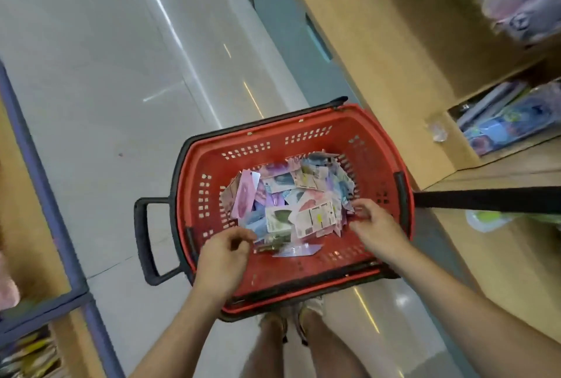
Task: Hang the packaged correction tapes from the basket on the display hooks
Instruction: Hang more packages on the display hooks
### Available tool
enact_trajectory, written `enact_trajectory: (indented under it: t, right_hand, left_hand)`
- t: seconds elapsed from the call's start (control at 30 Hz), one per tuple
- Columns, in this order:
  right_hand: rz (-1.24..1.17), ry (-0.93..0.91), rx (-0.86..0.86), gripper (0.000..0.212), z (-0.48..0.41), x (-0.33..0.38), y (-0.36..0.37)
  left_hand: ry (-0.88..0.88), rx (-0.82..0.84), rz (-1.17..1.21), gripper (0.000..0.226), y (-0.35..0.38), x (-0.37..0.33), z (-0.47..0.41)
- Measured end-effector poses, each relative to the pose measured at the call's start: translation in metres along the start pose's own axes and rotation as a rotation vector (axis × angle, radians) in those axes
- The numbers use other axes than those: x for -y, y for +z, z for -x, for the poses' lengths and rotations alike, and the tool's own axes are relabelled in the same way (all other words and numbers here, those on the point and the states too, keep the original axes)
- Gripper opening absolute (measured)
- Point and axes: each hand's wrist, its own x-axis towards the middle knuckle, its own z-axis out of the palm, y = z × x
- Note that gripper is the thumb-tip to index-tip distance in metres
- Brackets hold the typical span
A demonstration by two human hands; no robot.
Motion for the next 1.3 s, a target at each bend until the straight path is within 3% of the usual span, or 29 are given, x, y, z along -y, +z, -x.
enact_trajectory:
  t: [0.17, 0.33, 0.47, 0.53, 0.7, 0.8, 0.9, 0.97, 1.17, 1.3]
  right_hand:
    - [0.324, -0.036, 0.035, 0.061, -0.116, -0.046, 0.058]
    - [0.334, 0.062, -0.056, 0.064, -0.203, -0.077, 0.082]
    - [0.392, 0.139, -0.091, 0.065, -0.238, -0.095, 0.106]
    - [0.368, 0.136, -0.168, 0.06, -0.248, -0.099, 0.113]
    - [0.346, 0.13, -0.275, 0.049, -0.243, -0.091, 0.107]
    - [0.273, 0.1, -0.287, 0.054, -0.227, -0.081, 0.092]
    - [0.126, 0.05, -0.284, 0.059, -0.207, -0.068, 0.081]
    - [0.095, 0.037, -0.29, 0.053, -0.195, -0.064, 0.075]
    - [-0.152, 0.062, -0.393, 0.024, -0.175, -0.069, 0.06]
    - [-0.484, 0.071, -0.281, 0.035, -0.159, -0.06, 0.072]
  left_hand:
    - [0.048, 0.226, -0.298, 0.024, 0.11, 0.039, -0.117]
    - [0.193, 0.153, -0.528, 0.036, 0.171, 0.073, -0.192]
    - [0.374, 0.306, -0.699, 0.04, 0.196, 0.076, -0.217]
    - [0.4, 0.377, -0.656, 0.035, 0.206, 0.067, -0.222]
    - [0.189, 0.475, -0.119, 0.032, 0.223, 0.045, -0.226]
    - [0.132, 0.576, -0.134, 0.048, 0.24, 0.035, -0.221]
    - [0.122, 0.464, -0.362, 0.039, 0.258, 0.027, -0.214]
    - [0.096, 0.364, -0.382, 0.03, 0.261, 0.024, -0.209]
    - [-0.012, 0.125, 0.121, 0.025, 0.201, 0.037, -0.207]
    - [-0.077, -0.011, 0.261, 0.021, 0.143, 0.061, -0.209]
